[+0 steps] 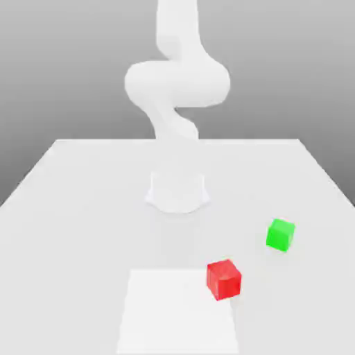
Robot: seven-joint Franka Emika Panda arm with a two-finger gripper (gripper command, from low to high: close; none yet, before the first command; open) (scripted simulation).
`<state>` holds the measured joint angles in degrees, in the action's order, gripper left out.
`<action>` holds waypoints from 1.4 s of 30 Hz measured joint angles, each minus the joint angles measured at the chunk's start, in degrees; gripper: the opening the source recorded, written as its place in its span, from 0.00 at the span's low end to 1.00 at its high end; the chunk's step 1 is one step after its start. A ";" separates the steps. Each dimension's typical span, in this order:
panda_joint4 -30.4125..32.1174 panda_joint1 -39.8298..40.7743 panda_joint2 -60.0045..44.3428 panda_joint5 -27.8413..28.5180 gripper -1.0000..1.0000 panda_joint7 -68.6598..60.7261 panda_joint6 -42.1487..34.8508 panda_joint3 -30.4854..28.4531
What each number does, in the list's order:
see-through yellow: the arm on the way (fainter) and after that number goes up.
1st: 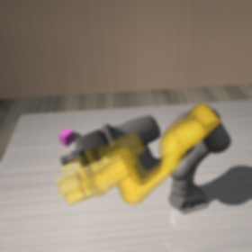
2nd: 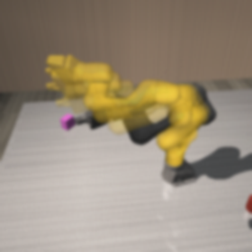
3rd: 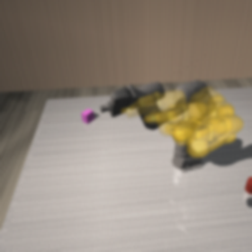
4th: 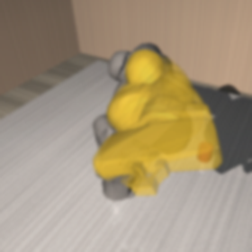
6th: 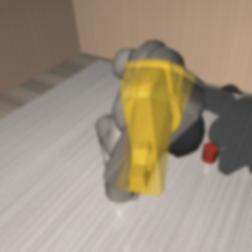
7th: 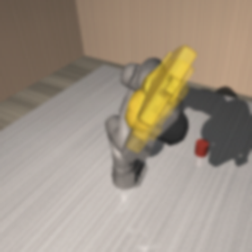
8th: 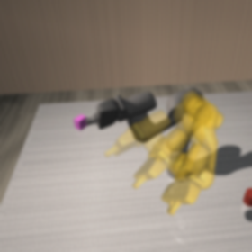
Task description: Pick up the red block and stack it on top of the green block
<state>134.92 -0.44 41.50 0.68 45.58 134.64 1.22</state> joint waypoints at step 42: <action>28.04 -12.36 -37.90 -2.66 0.00 -6.29 24.77 6.27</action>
<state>162.96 -12.80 3.60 -1.99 39.29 159.41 7.49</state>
